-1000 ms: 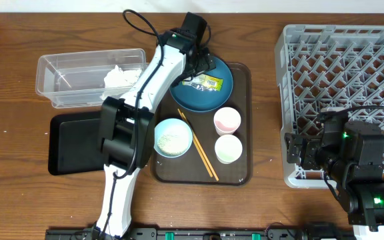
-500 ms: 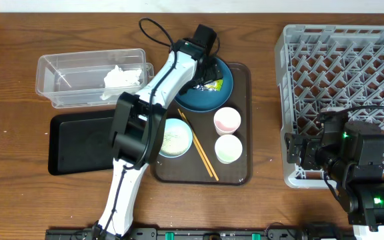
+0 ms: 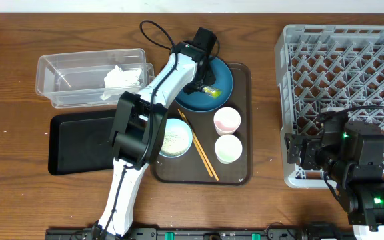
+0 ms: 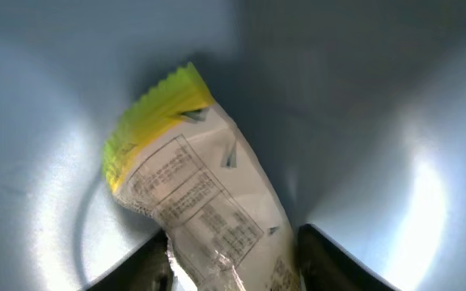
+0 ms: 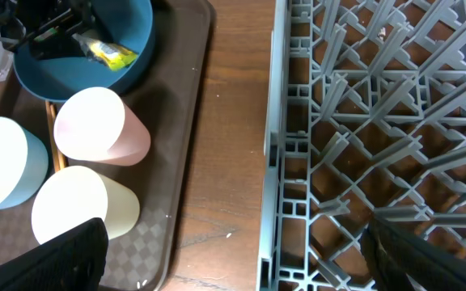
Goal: Sort waste into correct bins and load items into the dishwasher rack
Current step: 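Lower the left gripper onto the plate and grasp the yellow wrapper, then carry the yellow wrapper left and drop it into the clear bin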
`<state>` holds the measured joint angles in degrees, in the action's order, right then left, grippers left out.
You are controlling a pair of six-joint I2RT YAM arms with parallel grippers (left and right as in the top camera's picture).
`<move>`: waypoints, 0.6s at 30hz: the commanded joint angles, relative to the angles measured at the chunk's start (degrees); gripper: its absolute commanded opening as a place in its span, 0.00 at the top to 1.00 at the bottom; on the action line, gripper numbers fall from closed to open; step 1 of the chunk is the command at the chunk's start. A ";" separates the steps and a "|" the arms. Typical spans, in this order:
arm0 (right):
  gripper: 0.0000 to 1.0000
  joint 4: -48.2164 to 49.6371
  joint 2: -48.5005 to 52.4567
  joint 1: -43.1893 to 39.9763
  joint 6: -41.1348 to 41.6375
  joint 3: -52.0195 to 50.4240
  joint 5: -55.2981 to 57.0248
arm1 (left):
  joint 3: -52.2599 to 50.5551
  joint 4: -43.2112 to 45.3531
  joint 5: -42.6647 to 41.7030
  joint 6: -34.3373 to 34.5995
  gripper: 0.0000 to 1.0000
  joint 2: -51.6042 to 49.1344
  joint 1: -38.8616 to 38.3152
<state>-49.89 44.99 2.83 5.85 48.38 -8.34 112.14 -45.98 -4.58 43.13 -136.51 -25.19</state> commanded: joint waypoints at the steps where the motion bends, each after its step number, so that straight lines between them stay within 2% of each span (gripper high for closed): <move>1: 0.01 -0.02 -0.09 0.24 -0.52 1.05 -0.09 | -1.84 -0.22 0.07 -0.17 0.66 -0.66 -0.13; 3: 0.01 -0.04 -0.09 0.24 -0.52 1.07 -0.09 | -1.81 -0.59 0.04 -0.28 0.77 -0.33 -0.11; 4: 0.01 -0.07 -0.09 0.24 -0.52 1.07 -0.09 | -1.81 -0.85 0.04 -1.05 0.86 -0.07 0.00; 6: 0.01 -0.09 -0.09 0.24 -0.52 1.07 -0.09 | -1.79 -1.68 0.07 -2.99 0.94 0.92 0.37; 12: 0.01 -0.09 -0.09 0.24 -0.57 1.07 -0.04 | -1.77 -7.26 0.13 -6.56 0.94 7.04 3.67; 18: 0.01 -0.07 -0.09 0.24 -0.57 1.07 0.00 | -1.77 -10.82 0.83 -13.20 0.94 17.38 10.25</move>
<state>-49.91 44.99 2.83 5.85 48.38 -8.34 109.95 -55.96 -4.75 35.20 -126.30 -18.44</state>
